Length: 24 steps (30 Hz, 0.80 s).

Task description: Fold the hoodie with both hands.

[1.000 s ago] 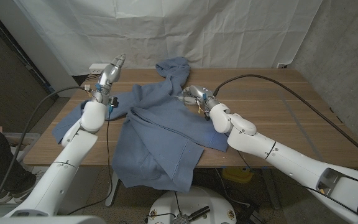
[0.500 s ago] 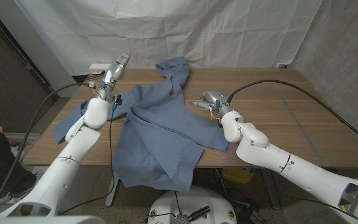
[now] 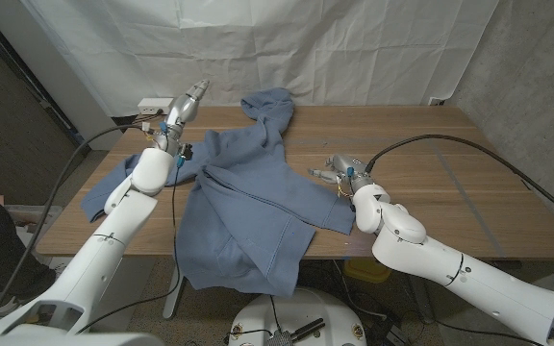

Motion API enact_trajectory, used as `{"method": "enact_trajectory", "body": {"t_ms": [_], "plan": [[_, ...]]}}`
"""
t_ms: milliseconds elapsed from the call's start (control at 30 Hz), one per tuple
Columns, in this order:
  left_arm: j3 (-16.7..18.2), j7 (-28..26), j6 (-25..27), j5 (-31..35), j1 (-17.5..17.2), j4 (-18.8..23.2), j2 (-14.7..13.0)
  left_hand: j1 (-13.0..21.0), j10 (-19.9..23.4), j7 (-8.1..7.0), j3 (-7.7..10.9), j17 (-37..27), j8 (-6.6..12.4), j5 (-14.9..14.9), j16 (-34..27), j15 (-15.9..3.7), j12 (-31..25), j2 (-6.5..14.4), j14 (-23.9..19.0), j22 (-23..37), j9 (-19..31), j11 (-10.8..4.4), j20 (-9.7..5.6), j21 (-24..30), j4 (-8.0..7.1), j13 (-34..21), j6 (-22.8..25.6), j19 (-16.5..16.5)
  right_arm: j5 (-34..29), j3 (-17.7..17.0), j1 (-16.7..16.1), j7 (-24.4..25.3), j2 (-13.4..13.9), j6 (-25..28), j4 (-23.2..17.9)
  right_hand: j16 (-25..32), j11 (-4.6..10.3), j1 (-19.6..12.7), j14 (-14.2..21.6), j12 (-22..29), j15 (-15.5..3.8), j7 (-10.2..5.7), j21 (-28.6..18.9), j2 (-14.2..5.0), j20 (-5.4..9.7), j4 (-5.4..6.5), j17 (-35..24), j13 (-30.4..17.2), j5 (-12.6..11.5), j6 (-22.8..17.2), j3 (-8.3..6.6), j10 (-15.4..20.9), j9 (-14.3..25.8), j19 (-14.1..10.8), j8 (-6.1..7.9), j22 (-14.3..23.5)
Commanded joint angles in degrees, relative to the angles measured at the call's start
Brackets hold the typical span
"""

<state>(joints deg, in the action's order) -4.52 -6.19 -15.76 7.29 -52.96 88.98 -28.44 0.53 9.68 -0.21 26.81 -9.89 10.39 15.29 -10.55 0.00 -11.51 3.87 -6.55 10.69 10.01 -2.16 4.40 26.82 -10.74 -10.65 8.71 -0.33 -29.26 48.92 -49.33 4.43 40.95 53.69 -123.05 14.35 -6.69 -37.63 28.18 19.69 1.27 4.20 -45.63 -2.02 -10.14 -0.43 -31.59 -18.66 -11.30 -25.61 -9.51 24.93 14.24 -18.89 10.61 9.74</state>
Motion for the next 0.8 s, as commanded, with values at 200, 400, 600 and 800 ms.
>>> {"method": "enact_trajectory", "body": {"t_ms": [200, 400, 600, 800], "plan": [[-1.15, 1.25, -0.70, -1.12, 1.27, -0.97, -0.67, 0.02, 0.09, 0.19, 0.53, -0.07, 0.22, 0.49, -0.07, 0.01, -0.05, 5.69, -0.49, 0.17, 0.20, -0.17, 0.35, -0.01, 0.15, -0.05, 0.28, 0.30, -4.14, 6.84, 0.49, -3.91, 2.71, 17.47, -5.48, -0.28, 0.22, -1.86, -3.32, -1.29, -0.70, 0.11, 2.28, 0.41, 1.26, -2.53, -1.21, -0.84, -1.01, 3.44, -0.65, -5.36, 0.56, 2.02, 0.15, 0.24], [-1.49, 1.28, -1.09, -1.00, 1.62, -1.13, -0.76, 0.02, 0.11, 0.19, 0.54, -0.07, 0.23, 0.50, -0.07, -0.06, -0.06, 5.69, -0.50, 0.17, 0.20, -0.12, 0.32, -0.04, 0.16, -0.05, 0.30, 0.31, -5.00, 9.80, 1.89, -4.44, 3.87, 22.59, -6.88, -0.15, 0.10, -2.05, -4.55, -1.50, -0.71, 0.39, 3.20, 0.57, 1.57, -3.05, -1.85, -1.25, -1.27, 4.52, -0.50, -6.98, 0.77, 2.86, 0.30, 0.27], [-1.63, 1.21, -1.08, -0.86, 1.59, -0.81, -0.83, 0.03, 0.15, 0.24, 0.56, -0.07, 0.23, 0.51, -0.06, -0.03, -0.07, 5.71, -0.49, 0.17, 0.20, -0.15, 0.18, -0.11, 0.15, -0.05, 0.30, 0.26, -4.27, 12.40, 3.63, -5.47, 4.96, 25.59, -8.16, 0.43, 0.34, -2.12, -4.43, -1.12, -0.98, -0.09, 3.95, 0.69, 1.88, -3.37, -2.41, -1.67, -1.58, 3.83, -0.33, -7.04, 0.94, 3.63, 0.92, 0.29], [-1.40, 0.88, -0.70, -0.64, 1.03, 0.19, -0.96, 0.03, 0.10, 0.16, 0.58, -0.07, 0.23, 0.52, -0.05, -0.09, -0.05, 5.74, -0.50, 0.18, 0.20, -0.09, 0.11, -0.14, 0.15, -0.05, 0.30, 0.28, -7.92, 14.26, 3.61, -7.08, 4.51, 26.29, -7.97, 1.26, 0.46, -2.72, -4.53, -0.79, -0.98, -1.04, 4.70, 0.93, 1.95, -4.09, -3.25, -2.32, -2.17, 1.34, -0.22, -7.50, 1.22, 3.96, 2.23, 0.34]]}}
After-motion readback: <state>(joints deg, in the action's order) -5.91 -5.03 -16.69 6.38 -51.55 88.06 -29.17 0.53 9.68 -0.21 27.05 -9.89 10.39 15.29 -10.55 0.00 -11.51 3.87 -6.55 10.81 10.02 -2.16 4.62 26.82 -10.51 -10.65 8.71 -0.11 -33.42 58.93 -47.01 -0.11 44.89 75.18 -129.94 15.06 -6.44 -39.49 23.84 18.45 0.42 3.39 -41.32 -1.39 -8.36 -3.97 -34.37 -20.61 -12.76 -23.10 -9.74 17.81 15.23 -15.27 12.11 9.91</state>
